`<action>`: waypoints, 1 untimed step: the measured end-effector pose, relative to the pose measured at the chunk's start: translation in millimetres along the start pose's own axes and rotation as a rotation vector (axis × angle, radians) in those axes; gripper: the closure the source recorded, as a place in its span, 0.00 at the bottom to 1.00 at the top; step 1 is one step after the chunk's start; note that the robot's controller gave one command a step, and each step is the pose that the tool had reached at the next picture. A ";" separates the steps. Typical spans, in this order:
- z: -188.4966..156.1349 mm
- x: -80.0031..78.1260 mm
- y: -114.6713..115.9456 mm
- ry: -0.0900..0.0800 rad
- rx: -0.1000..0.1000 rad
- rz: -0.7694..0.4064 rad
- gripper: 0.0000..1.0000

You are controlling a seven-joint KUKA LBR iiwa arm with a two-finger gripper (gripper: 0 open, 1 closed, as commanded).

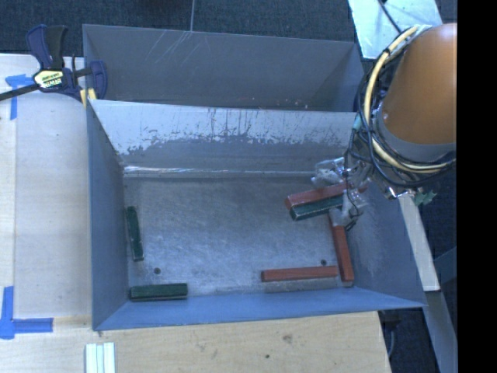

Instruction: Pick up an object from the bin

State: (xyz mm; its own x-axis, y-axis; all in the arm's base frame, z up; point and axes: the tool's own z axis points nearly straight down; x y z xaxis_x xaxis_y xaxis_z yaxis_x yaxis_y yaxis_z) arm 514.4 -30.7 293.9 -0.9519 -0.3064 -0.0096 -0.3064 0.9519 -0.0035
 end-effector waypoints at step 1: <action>-106.4 15.9 4.7 -0.003 0.002 -0.079 1.00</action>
Offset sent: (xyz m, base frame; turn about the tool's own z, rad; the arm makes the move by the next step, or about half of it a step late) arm -0.0191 0.0001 0.1010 -0.0808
